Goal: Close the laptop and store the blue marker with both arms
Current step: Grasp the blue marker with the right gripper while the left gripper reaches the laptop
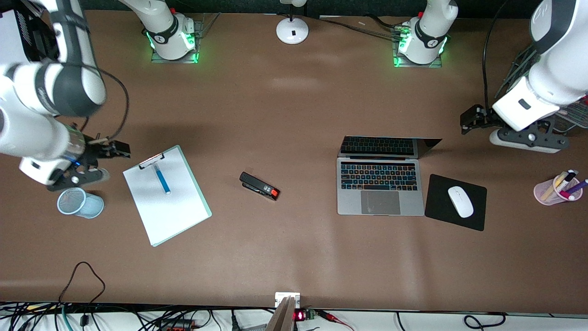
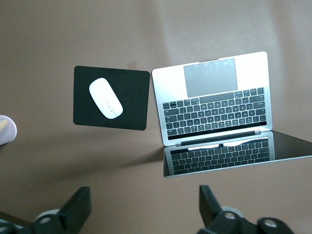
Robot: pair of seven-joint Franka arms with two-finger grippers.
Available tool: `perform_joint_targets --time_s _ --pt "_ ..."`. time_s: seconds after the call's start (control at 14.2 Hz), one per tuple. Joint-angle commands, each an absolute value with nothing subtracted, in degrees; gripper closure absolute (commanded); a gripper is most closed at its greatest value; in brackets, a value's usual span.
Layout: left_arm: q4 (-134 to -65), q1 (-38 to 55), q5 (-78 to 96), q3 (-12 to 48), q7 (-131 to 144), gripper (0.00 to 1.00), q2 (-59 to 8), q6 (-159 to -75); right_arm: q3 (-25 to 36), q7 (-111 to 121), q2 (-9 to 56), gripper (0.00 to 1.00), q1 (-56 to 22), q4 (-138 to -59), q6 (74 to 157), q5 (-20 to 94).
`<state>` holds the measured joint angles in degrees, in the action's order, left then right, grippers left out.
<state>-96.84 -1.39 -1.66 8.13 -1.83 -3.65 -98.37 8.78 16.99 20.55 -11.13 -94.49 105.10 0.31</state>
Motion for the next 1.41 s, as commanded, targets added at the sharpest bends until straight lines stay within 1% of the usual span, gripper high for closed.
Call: perform_joint_targets --time_s 0.0,0.07,0.14,0.21,0.35,0.42,0.56,0.64,0.71,0.78,0.85,0.99,1.13,1.2,1.27,1.34 --pt "-93.17 -1.14 -1.23 8.17 -2.28 0.64 -5.79 -96.15 8.96 23.71 23.19 0.27 -12.22 -93.78 106.69 0.97" --pt "-92.29 -0.88 -1.75 8.26 -2.29 0.87 -6.15 -94.85 8.96 26.86 24.68 0.29 -12.48 -93.78 108.27 0.97" --pt "-90.98 -0.79 -1.67 8.35 -2.29 0.95 -7.02 -93.96 8.96 29.33 25.74 0.31 -12.92 -93.78 110.2 1.14" --pt "-90.79 -0.88 -1.15 8.35 -2.29 0.97 -7.47 -93.87 8.96 30.66 27.06 0.32 -12.92 -93.78 111.35 1.14" --pt "-90.79 -1.23 -0.97 8.35 -2.29 1.0 -7.47 -93.78 8.88 31.55 29.6 0.32 -12.92 -93.78 113.98 1.14" --pt "-90.88 -1.4 -0.97 8.35 -2.11 1.0 -7.47 -93.08 8.88 32.6 31.19 0.36 -12.92 -93.78 115.3 1.23" --pt "-91.31 -1.58 -0.44 8.35 -0.54 1.0 -7.47 -90.98 7.91 35.23 33.74 0.39 -12.83 -93.78 119.08 1.32" --pt "-91.75 -1.67 1.74 8.35 2.34 1.0 -7.21 -88.62 7.82 36.2 34.79 0.41 -12.83 -93.78 120.22 1.41" --pt "-92.19 -1.67 4.28 8.35 5.77 1.0 -7.03 -86.16 7.74 36.3 35.59 0.45 -12.92 -93.78 121.02 1.32" --pt "-93.42 -1.5 5.26 8.52 7.37 1.0 -6.42 -85.87 7.65 36.39 36.2 0.49 -13.01 -93.78 121.37 1.32" --pt "-94.82 -1.32 5.36 8.96 7.73 1.0 -5.37 -86.04 7.39 36.39 36.3 0.5 -13.01 -93.87 121.64 1.41" --pt "-100.25 -1.41 5.54 10.89 8.0 1.0 -2.66 -87.26 6.68 36.39 37.35 0.51 -12.83 -93.95 122.95 1.32" --pt "-111.22 -1.41 5.54 14.4 8.09 1.0 3.4 -96.63 6.59 36.39 37.79 0.54 -12.83 -93.96 123.92 1.32" --pt "-115.62 -1.41 5.54 15.46 8.7 1.0 5.08 -100.16 6.59 36.39 37.88 0.55 -12.75 -93.96 124.62 1.32" --pt "-118.8 -1.41 5.62 16.95 11.22 1.0 6.14 -103.24 6.59 36.39 38.4 0.56 -12.83 -93.87 125.41 1.32" --pt "-120.13 -1.41 5.62 18.96 13.86 1.0 6.41 -104.75 6.59 36.39 38.76 0.56 -12.75 -93.87 126.2 1.32"
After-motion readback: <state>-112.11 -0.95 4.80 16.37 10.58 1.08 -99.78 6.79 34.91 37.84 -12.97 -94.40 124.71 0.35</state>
